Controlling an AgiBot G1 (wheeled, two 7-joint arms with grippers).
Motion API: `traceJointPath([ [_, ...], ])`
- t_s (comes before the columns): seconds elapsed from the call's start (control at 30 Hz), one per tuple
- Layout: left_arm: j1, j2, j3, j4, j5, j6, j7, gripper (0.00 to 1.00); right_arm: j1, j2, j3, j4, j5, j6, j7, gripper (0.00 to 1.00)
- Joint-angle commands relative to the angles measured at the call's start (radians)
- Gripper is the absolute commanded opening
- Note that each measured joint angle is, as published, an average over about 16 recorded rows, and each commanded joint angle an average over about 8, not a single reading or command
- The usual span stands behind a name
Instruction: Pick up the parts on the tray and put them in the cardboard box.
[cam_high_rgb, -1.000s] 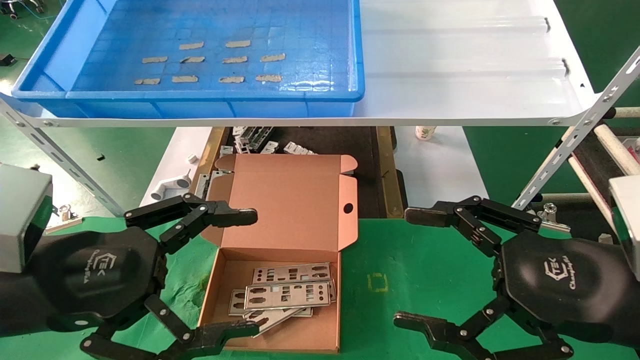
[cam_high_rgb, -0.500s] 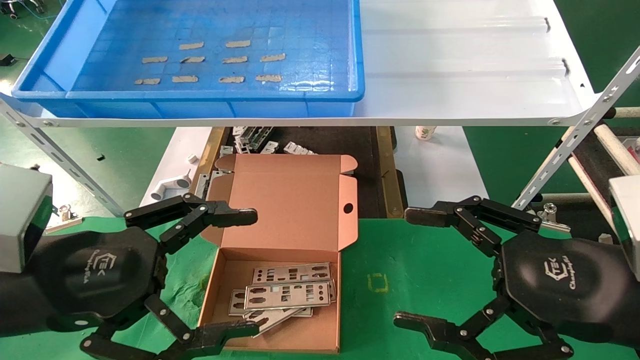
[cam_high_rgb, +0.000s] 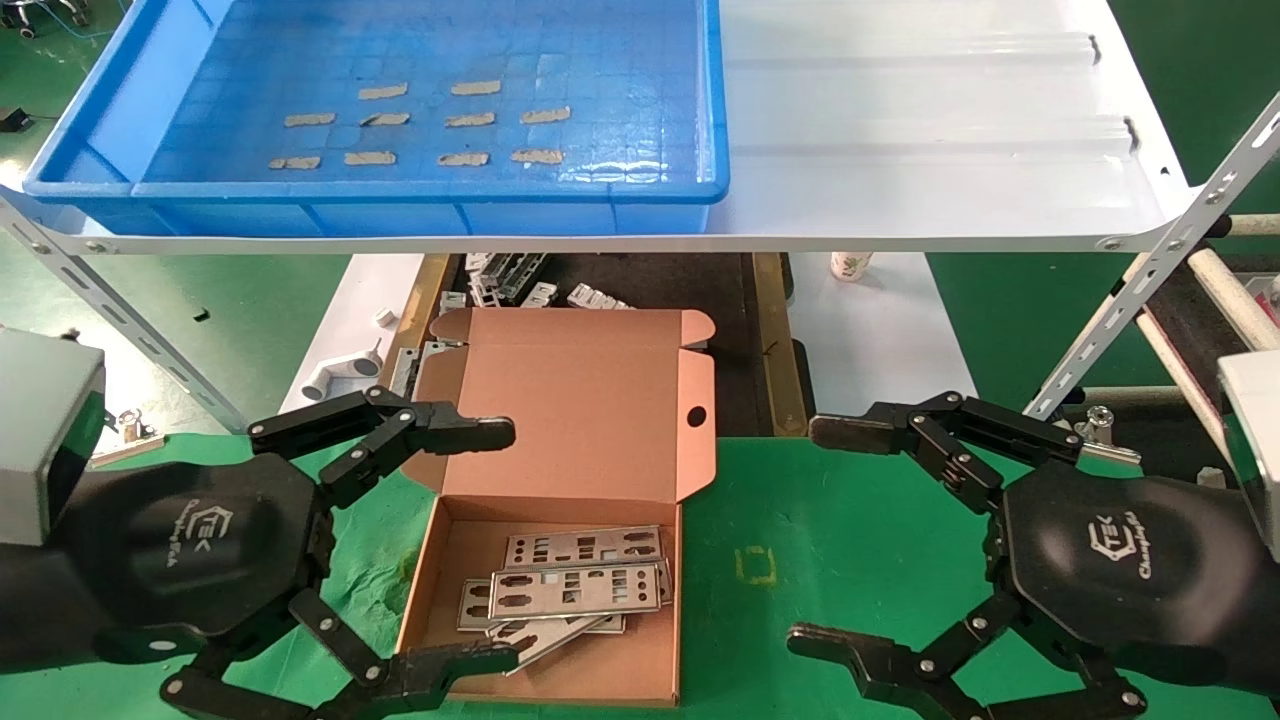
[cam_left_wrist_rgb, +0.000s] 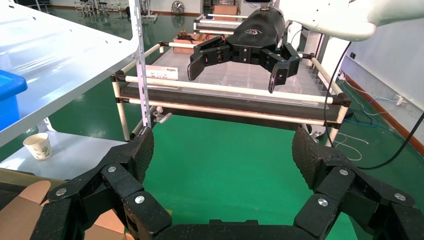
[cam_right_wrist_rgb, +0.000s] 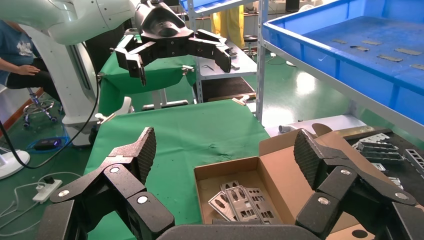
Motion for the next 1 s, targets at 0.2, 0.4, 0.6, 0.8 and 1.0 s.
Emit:
traceJointPath([
  [0.2, 0.0, 0.0, 0.0, 0.0, 0.0, 0.0, 0.0, 1.0, 0.0, 0.0, 0.0, 0.0, 0.0, 0.0, 0.0, 1.0],
  [0.4, 0.0, 0.0, 0.0, 0.0, 0.0, 0.0, 0.0, 1.0, 0.0, 0.0, 0.0, 0.0, 0.0, 0.0, 0.0, 1.0],
  [0.6, 0.0, 0.0, 0.0, 0.0, 0.0, 0.0, 0.0, 1.0, 0.0, 0.0, 0.0, 0.0, 0.0, 0.0, 0.0, 1.0],
  [0.8, 0.0, 0.0, 0.0, 0.0, 0.0, 0.0, 0.0, 1.0, 0.0, 0.0, 0.0, 0.0, 0.0, 0.0, 0.0, 1.0],
  [1.0, 0.0, 0.0, 0.0, 0.0, 0.0, 0.0, 0.0, 1.0, 0.0, 0.0, 0.0, 0.0, 0.0, 0.0, 0.0, 1.0],
])
